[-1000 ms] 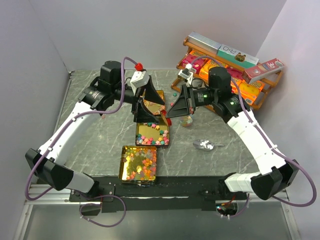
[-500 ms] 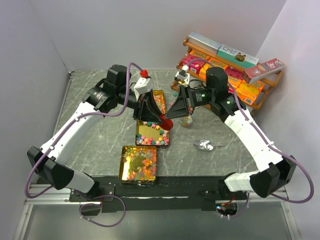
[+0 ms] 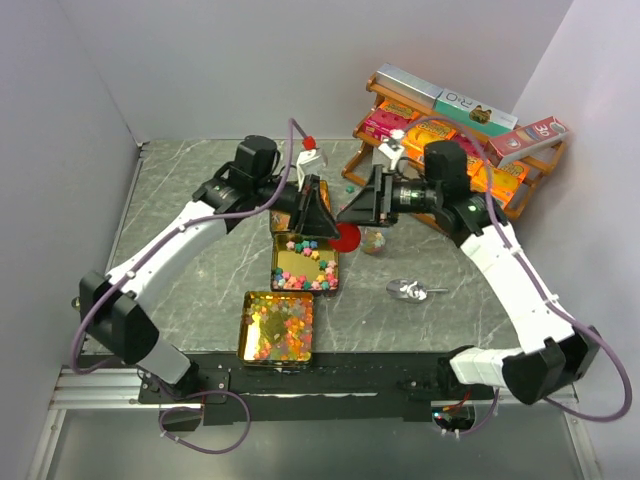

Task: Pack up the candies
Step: Close the bottle lid on the packing bottle.

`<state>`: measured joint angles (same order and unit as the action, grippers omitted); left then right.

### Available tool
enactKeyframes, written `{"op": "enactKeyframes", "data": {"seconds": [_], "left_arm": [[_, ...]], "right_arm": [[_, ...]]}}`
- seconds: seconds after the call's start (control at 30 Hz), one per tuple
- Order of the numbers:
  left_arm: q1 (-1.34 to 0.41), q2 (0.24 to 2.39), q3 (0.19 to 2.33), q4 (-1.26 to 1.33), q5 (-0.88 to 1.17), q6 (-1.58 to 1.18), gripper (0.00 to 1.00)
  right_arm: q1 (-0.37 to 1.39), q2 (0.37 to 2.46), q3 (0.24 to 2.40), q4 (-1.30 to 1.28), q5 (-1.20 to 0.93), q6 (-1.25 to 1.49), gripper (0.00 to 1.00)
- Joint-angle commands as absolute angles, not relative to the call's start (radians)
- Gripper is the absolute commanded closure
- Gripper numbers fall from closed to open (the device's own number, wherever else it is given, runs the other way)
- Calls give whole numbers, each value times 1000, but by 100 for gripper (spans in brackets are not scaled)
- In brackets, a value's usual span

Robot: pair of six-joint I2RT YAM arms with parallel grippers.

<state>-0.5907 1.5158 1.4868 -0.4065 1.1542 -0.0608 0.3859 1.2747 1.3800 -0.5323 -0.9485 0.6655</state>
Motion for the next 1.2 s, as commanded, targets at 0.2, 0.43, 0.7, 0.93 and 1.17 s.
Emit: {"op": "enactKeyframes", "data": {"seconds": [0.2,0.43,0.7,0.93,1.17], "left_arm": [[-594,1767,1557,-147,847,-570,99],[-594,2037,1683,-38,784,-787,99],[-591,2183,1841,-26,677,-871,99],[-591,2220,1858,-37,695,-885,99],[-591,2189,1787,-49,707,-881,99]], "right_arm": [[311,1028,1253,-722,-66,548,42],[281,996,1129,-721,115,580,43],[232,1029,1034,-647,110,615,43],[224,1149,1015,-585,89,611,44],[222,1255,1052,-542,103,609,46]]}}
